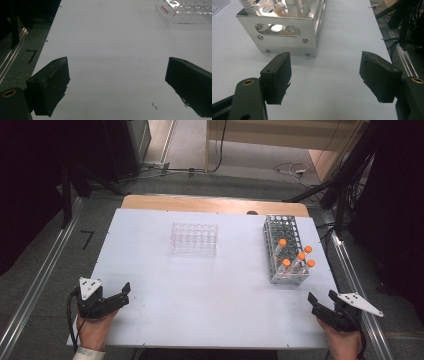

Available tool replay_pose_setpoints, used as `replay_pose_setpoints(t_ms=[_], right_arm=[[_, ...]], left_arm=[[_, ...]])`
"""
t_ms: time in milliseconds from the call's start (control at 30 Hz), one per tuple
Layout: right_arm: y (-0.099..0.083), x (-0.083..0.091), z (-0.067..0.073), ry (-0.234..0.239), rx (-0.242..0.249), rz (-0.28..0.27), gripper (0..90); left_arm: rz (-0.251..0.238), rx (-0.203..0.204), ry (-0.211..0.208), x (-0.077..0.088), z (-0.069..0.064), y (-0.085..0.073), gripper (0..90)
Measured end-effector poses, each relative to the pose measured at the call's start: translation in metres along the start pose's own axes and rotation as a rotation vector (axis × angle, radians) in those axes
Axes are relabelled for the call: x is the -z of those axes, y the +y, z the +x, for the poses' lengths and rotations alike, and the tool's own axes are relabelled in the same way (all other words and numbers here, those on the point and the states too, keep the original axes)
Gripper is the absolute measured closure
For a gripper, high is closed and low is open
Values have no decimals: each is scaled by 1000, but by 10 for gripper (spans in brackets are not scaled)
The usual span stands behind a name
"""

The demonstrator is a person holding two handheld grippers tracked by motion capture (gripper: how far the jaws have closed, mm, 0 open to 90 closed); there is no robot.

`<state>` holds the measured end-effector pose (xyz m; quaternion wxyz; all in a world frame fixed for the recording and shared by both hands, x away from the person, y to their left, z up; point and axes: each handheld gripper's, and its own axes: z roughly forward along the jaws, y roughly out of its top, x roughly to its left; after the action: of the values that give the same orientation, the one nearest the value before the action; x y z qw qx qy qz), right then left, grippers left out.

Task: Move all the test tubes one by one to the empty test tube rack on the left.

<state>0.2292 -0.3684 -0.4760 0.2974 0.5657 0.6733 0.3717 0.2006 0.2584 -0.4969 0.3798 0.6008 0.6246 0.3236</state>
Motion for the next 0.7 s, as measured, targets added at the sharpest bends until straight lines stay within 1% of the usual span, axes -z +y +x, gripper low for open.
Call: replay_pose_setpoints(t_ms=[300,433,567,700], right_arm=[[8,-2,4,12,8,-23,255],[12,-3,6,13,11,-32,278],[17,-8,7,19,14,-40,292],[22,-12,9,12,26,-46,312]], left_arm=[[5,-5,-2,-1,-1,0,59],[6,-5,-2,-2,-2,0,59],[6,-8,-3,-2,-2,0,59],[8,-8,-1,-2,-2,-1,59]])
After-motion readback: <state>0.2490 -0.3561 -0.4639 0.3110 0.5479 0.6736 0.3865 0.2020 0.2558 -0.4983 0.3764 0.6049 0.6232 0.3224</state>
